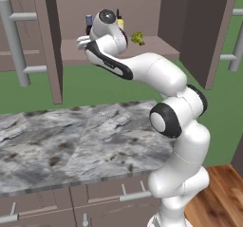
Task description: Pick the mustard and condiment bottle from the counter and place them in the cabinet.
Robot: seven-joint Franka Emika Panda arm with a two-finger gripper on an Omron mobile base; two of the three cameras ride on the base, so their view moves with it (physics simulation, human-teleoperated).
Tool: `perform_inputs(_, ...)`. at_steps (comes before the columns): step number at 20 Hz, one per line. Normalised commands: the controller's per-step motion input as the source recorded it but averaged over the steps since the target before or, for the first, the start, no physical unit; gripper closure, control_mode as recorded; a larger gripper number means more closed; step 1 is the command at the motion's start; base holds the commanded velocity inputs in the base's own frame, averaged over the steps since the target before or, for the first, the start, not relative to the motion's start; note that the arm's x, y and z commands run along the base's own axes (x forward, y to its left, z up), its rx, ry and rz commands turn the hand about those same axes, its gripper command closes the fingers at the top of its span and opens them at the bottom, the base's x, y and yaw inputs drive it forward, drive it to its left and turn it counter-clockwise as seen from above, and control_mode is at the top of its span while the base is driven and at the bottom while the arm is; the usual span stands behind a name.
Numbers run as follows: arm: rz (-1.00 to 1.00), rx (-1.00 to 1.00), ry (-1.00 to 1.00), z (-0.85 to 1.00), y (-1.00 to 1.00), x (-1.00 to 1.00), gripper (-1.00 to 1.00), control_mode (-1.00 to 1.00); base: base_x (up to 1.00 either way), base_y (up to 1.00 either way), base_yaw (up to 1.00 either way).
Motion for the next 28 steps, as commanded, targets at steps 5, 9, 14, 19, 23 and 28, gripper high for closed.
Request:
perform_inputs(5, 0.03, -0.01, 0.0, -0.2, 0.0, 0.0, -1.0, -1.0, 0.0, 0.0, 0.0)
perform_inputs(9, 0.02, 0.0, 0.0, 0.0, 0.0, -0.29, -1.0, -1.0, 0.0, 0.0, 0.0)
perform_inputs(14, 0.02, 0.0, -0.01, 0.0, 0.0, -0.62, -1.0, -1.0, 0.0, 0.0, 0.0)
perform_inputs(19, 0.01, 0.0, -0.01, 0.0, 0.0, -0.81, -1.0, -1.0, 0.0, 0.0, 0.0)
perform_inputs(23, 0.0, 0.0, 0.0, -0.1, -0.05, -0.91, -1.0, -1.0, 0.0, 0.0, 0.0)
perform_inputs(28, 0.0, 0.0, 0.0, -0.29, -0.22, -0.9, -1.0, -1.0, 0.0, 0.0, 0.0)
